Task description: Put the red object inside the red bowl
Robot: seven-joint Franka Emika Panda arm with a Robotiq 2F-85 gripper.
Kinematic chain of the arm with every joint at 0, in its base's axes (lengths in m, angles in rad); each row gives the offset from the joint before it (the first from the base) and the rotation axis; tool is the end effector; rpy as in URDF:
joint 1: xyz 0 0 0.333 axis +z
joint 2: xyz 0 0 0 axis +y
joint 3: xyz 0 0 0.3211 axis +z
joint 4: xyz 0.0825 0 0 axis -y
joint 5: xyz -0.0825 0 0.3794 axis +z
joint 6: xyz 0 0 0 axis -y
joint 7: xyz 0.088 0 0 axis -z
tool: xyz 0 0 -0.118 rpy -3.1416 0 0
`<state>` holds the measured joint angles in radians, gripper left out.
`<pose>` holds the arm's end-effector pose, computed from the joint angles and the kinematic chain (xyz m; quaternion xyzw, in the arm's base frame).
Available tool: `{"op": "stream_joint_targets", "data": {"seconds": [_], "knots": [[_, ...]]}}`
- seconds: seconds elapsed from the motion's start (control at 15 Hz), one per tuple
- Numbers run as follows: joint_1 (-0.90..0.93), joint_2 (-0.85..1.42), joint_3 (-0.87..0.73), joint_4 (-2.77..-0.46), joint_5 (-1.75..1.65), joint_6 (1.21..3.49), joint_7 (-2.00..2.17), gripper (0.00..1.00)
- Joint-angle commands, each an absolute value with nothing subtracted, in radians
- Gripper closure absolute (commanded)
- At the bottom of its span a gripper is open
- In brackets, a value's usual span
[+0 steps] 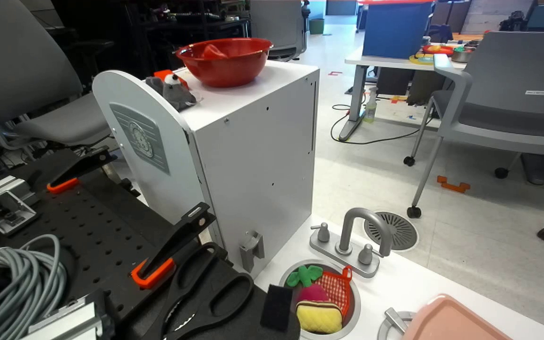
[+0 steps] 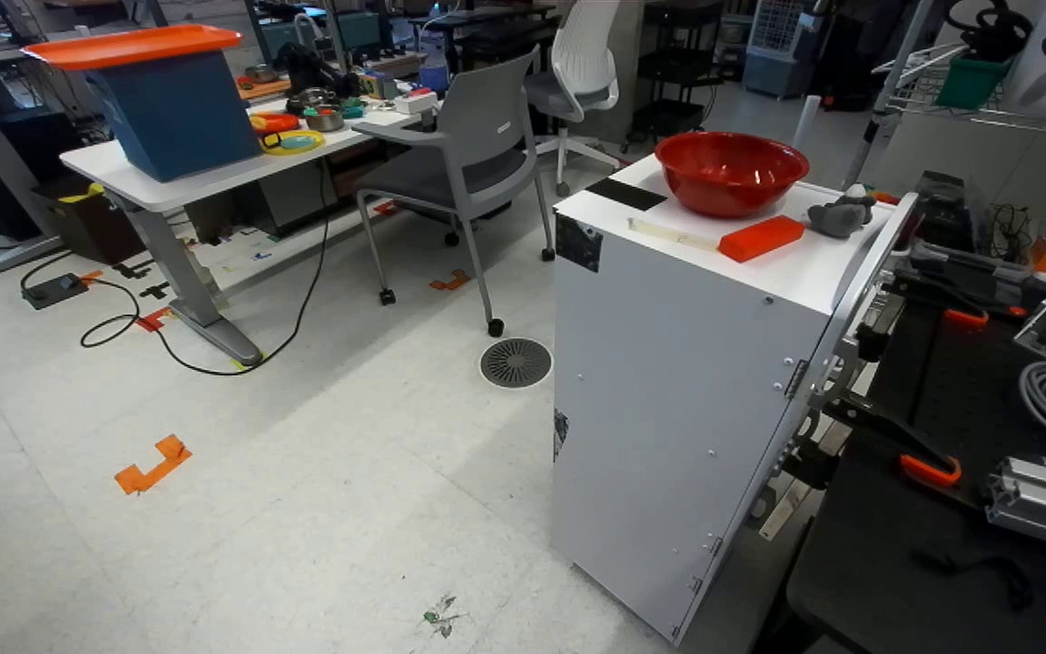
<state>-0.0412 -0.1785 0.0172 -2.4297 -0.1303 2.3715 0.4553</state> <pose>0.4724 -0.0138 0.3826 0.9780 -0.1938 0.0691 0.0356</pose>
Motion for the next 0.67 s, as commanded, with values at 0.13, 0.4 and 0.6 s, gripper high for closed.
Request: {"op": "stream_joint_targets", "data": {"seconds": [0.13, 0.4, 0.6], "knots": [[-0.051, -0.21, 0.027, -2.439, -0.143, 2.372, 0.455, 0.0], [-0.05, -0.194, 0.036, -2.431, -0.174, 2.373, 0.451, 0.0], [-0.032, -0.251, 0.053, -2.479, -0.165, 2.406, 0.436, 0.0]]}}
